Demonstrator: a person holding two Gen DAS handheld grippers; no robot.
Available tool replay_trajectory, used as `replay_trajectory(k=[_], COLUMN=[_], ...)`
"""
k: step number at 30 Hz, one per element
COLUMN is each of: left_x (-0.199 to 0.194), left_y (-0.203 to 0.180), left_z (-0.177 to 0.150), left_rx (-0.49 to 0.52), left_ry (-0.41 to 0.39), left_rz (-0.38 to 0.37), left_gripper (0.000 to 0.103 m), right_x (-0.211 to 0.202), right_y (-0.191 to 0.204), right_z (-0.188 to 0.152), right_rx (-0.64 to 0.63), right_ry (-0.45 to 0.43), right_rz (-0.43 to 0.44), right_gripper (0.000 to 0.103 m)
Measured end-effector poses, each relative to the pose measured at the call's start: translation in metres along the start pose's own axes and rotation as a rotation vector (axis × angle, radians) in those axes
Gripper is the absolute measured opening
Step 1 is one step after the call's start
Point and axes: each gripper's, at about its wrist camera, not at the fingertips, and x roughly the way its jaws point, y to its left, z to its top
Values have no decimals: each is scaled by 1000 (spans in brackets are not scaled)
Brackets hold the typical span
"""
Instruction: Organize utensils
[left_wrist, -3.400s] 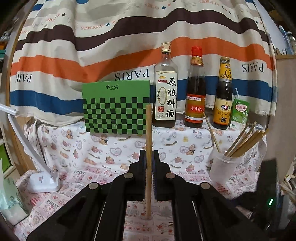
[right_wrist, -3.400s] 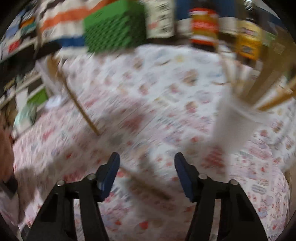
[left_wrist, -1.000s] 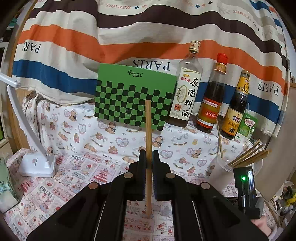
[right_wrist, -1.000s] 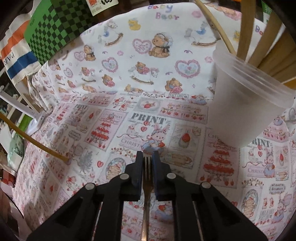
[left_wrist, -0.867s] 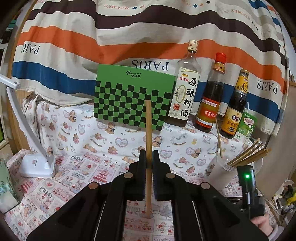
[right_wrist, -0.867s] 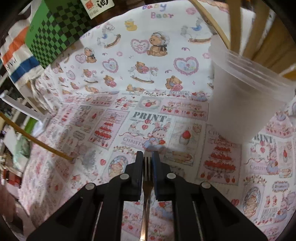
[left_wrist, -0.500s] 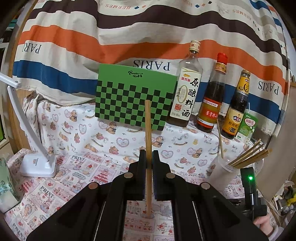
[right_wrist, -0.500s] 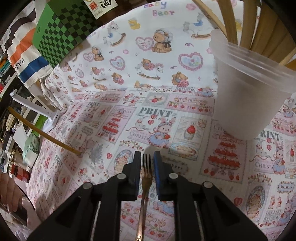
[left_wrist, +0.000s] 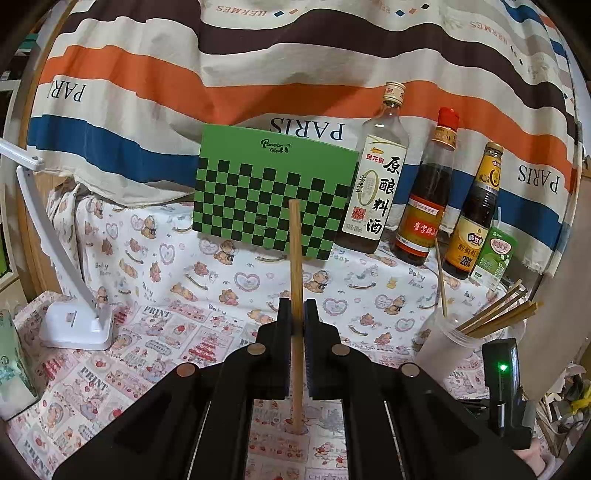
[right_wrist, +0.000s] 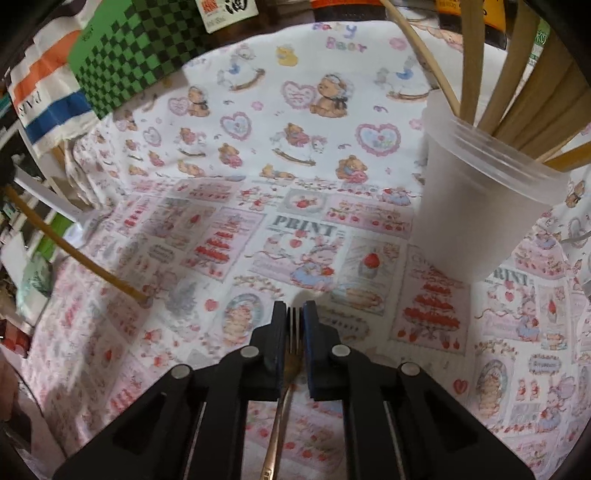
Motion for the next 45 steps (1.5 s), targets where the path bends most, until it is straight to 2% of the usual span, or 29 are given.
replay_trajectory(k=[5,9,11,12,13,16,24,30,36,45], left_x=[0,-1,0,0,0,0,0,0,1,1], left_y=[0,0,0,0,0,0,0,0,0,1], left_z=[0,0,0,0,0,0,0,-1,0,0], left_rx=[2,5,8,9,10,9,7,6,5,4], left_ry=[0,-2,-4,-4,-5,-3,-1,0,1,1], left_rz=[-1,3,1,0,1,-1,-1,-2,-1,-1], left_gripper=[5,5,5,5,5,5,5,5,5,5], right_x=[3,2,-1,-2,-1,5,7,7,4,-6], right_y=[-7,-11,-11,-12,-12,-12,0,19,14,20], right_z=[-2,-3,-4,-4,-4,-4,-3,-8,-6,-7], right_rx=[32,31,13,9,7,-6,-58,-191,-160,-167], right_ry=[24,32,24,25,26,27,8,-7,14,-27], right_rz=[59,75,77,79,83,86,44,-35,-6,-23], right_gripper=[11,29,29,26,15,6,4,5,7,7])
